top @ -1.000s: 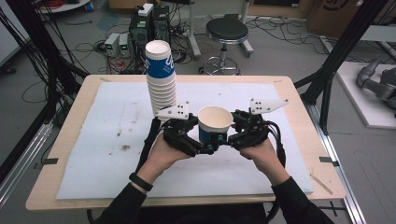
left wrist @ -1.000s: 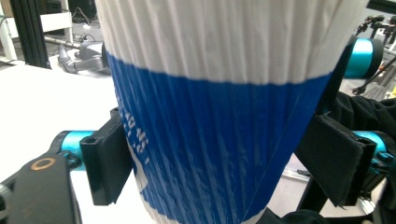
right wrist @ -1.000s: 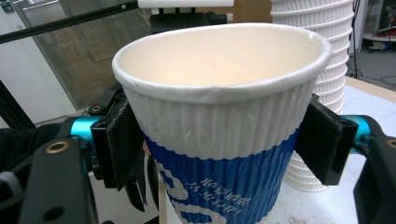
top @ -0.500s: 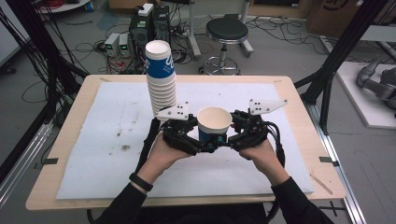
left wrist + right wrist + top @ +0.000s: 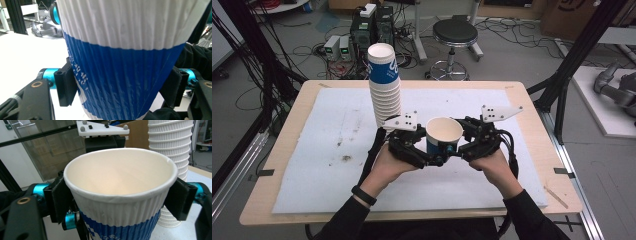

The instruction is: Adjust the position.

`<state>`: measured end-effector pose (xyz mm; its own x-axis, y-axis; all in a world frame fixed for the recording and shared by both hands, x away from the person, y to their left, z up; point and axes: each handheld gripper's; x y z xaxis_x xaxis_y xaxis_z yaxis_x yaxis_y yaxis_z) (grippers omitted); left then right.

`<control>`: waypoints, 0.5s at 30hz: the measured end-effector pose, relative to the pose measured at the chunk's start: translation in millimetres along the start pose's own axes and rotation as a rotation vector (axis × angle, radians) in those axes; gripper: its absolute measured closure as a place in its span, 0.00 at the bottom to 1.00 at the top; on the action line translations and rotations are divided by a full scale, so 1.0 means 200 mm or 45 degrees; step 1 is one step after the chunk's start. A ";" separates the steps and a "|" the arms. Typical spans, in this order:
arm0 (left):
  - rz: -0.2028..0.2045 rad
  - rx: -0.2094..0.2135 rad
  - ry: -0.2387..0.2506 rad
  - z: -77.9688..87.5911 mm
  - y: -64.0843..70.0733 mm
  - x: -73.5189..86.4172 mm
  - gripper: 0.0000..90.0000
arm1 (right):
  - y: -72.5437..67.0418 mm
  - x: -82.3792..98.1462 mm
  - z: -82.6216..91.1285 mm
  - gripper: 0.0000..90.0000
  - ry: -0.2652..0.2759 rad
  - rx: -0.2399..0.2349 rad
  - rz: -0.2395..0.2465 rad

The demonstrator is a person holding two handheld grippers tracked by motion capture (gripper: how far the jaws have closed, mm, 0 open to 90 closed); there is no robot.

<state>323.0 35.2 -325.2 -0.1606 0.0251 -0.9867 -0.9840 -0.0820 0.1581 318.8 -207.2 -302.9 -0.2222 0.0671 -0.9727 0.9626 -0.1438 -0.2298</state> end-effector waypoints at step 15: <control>-0.001 -0.050 -0.002 0.02 0.00 -0.01 0.19 | 0.00 -0.01 0.02 0.25 -0.005 0.019 0.032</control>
<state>323.8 38.3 -323.6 -0.1598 0.0269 -0.9868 -0.9804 -0.1213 0.1554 319.0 -210.6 -301.7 -0.1986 0.0597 -0.9783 0.9653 -0.1605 -0.2058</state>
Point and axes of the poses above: each handheld gripper's, and its own axes: z roughly backward along the jaws, x roughly out of its underside, y roughly to its right, and after that the axes turned 10 degrees about y, right-handed
